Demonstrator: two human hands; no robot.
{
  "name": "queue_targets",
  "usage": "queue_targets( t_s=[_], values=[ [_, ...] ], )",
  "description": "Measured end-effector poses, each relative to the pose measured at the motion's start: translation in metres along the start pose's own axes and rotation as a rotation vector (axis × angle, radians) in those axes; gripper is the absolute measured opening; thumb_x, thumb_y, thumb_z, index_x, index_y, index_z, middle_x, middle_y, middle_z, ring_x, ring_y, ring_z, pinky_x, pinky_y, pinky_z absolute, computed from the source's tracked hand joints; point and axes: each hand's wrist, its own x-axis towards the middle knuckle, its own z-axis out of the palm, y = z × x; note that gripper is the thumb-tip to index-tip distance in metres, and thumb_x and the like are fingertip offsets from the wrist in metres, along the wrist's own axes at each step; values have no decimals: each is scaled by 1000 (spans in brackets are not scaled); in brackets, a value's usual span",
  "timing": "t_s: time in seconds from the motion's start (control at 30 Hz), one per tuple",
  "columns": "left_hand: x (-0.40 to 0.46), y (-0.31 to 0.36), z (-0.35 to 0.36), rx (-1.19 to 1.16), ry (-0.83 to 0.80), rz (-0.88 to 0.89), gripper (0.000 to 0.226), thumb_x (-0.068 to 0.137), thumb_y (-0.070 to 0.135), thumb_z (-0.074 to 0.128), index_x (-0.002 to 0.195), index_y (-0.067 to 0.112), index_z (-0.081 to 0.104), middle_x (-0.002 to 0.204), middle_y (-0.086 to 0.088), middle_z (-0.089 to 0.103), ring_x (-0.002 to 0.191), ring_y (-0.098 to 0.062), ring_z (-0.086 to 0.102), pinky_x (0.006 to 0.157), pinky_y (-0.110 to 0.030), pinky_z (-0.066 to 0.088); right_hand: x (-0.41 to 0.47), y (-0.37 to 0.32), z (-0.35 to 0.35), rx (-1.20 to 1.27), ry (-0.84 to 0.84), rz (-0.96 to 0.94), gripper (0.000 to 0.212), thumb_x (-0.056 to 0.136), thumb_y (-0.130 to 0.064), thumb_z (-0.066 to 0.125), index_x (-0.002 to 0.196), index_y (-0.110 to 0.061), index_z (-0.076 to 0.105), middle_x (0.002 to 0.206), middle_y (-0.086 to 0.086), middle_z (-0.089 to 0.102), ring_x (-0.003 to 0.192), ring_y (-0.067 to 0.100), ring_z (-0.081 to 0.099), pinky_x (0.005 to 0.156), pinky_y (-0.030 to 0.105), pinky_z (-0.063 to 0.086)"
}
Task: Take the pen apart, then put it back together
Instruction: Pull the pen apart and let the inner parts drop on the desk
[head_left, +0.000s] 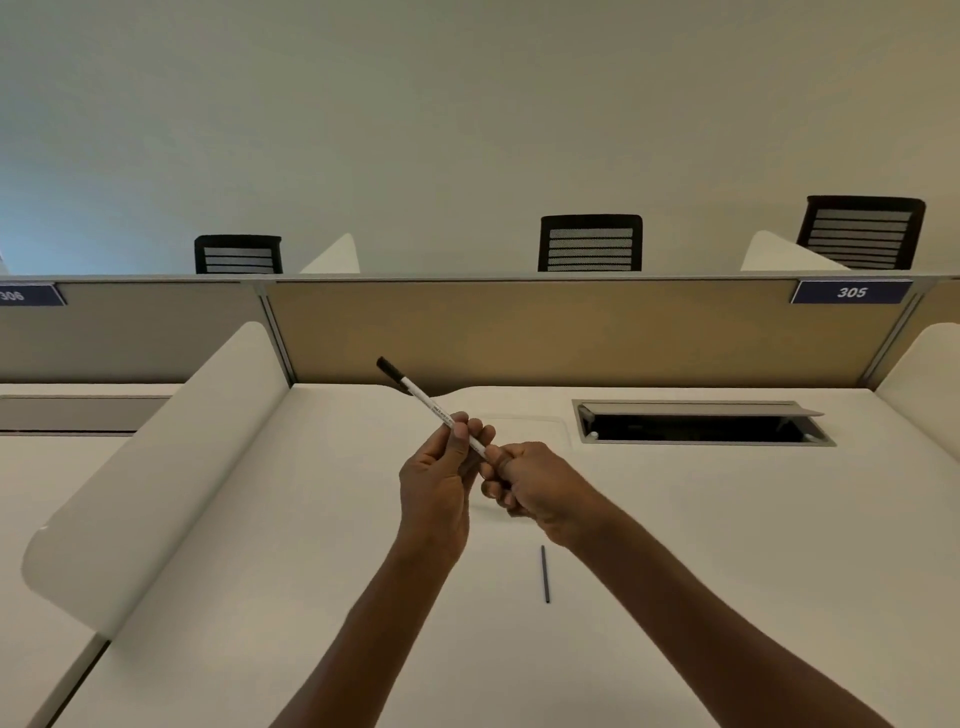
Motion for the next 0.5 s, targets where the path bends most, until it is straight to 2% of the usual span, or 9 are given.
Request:
queue_targets(
  t_s=[0.03,0.1,0.17,0.27,0.33,0.37,0.43,0.47,0.5],
  values=[
    [-2,-3,3,-2,45,11,23,91,15,58,110,5,67,88,-6,74,92,-20,73,80,-30,60,2,3,5,-120,101,-61,35,102,-22,43,72,-14,59,61,2,55,48,8,44,47,19,37],
    [-7,-8,9,-42,137,11,21,95,11,56,111,4,66,90,-6,75,93,-20,73,86,-33,59,6,11,13,-546,310,-233,29,98,-15,47,75,-14,64,69,6,64,59,16,55,57,29,45],
    [-11,-9,13,-117,209,-17,21,95,10,56,113,3,66,95,-7,75,90,-20,74,84,-33,59,7,23,19,-897,496,-434,20,95,-12,51,83,-12,67,75,8,70,65,20,59,61,32,47],
    [-12,-8,15,-204,258,-101,20,94,14,60,110,4,68,98,-10,77,87,-21,75,73,-29,62,8,36,16,-1102,619,-788,13,91,-5,57,79,-7,64,65,9,63,53,20,54,48,31,48],
    [-12,-6,16,-218,262,-137,18,94,14,61,107,4,68,94,-9,78,84,-21,76,74,-30,62,12,41,10,-1229,664,-952,12,88,-5,59,78,-5,65,62,9,62,50,21,54,44,30,49],
    [-11,-5,15,-210,251,-140,17,94,13,60,107,4,68,90,-7,78,84,-21,76,76,-31,61,12,41,8,-1238,658,-951,10,88,-5,61,79,-5,66,63,9,62,50,21,55,44,29,49],
    [-8,-1,13,-160,194,-124,17,97,12,56,108,4,66,86,-5,78,87,-20,75,79,-32,59,11,36,10,-1124,582,-793,11,92,-8,59,83,-8,66,67,7,65,52,17,53,47,25,43],
    [-6,1,11,-127,153,-114,18,98,12,54,108,4,66,87,-5,77,89,-19,74,79,-32,58,11,30,10,-976,491,-655,16,95,-10,53,84,-9,65,68,5,65,52,14,51,48,22,39],
    [-3,3,8,-99,108,-108,18,98,12,53,108,3,66,88,-5,75,91,-19,73,78,-31,59,11,23,8,-723,344,-486,23,97,-13,48,83,-10,65,67,4,64,51,12,49,49,21,37]
  ],
)
